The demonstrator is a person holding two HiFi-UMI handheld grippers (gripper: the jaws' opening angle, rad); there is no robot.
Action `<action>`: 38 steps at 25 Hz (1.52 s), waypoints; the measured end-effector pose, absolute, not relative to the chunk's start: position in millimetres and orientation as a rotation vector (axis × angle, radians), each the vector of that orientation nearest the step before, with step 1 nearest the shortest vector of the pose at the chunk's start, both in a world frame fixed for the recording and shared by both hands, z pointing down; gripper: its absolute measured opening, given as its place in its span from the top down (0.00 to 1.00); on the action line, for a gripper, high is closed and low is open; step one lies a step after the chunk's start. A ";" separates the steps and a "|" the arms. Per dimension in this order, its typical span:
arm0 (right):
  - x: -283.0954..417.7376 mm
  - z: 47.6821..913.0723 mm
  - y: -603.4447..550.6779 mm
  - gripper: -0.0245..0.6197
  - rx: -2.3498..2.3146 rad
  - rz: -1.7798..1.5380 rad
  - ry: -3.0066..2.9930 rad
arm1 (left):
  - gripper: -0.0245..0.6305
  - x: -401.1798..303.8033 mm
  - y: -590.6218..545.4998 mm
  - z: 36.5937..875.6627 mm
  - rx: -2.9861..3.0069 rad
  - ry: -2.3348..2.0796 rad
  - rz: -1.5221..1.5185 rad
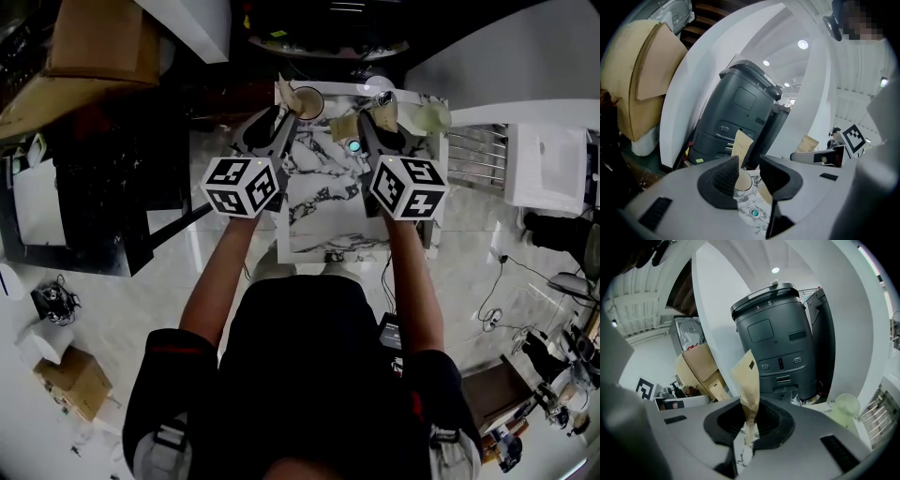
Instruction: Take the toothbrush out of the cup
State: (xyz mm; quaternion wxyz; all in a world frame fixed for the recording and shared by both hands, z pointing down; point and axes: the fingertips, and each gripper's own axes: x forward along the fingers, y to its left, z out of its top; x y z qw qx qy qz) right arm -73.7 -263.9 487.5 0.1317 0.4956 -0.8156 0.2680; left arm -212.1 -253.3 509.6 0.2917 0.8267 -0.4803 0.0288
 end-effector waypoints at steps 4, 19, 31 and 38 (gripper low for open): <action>-73.0 491.5 -262.0 0.87 1.440 0.788 -2.357 | 0.74 -208.9 -257.3 523.8 2.191 -1.261 0.113; -72.1 497.0 -254.2 0.87 1.447 0.800 -2.335 | 0.72 -202.3 -282.6 555.3 2.183 -1.287 0.236; -70.5 499.0 -250.0 0.87 1.450 0.827 -2.331 | 0.79 -197.5 -293.3 564.6 2.143 -1.301 0.279; -64.1 500.6 -246.3 0.87 1.472 0.841 -2.323 | 0.82 -194.8 -296.2 564.9 2.140 -1.310 0.278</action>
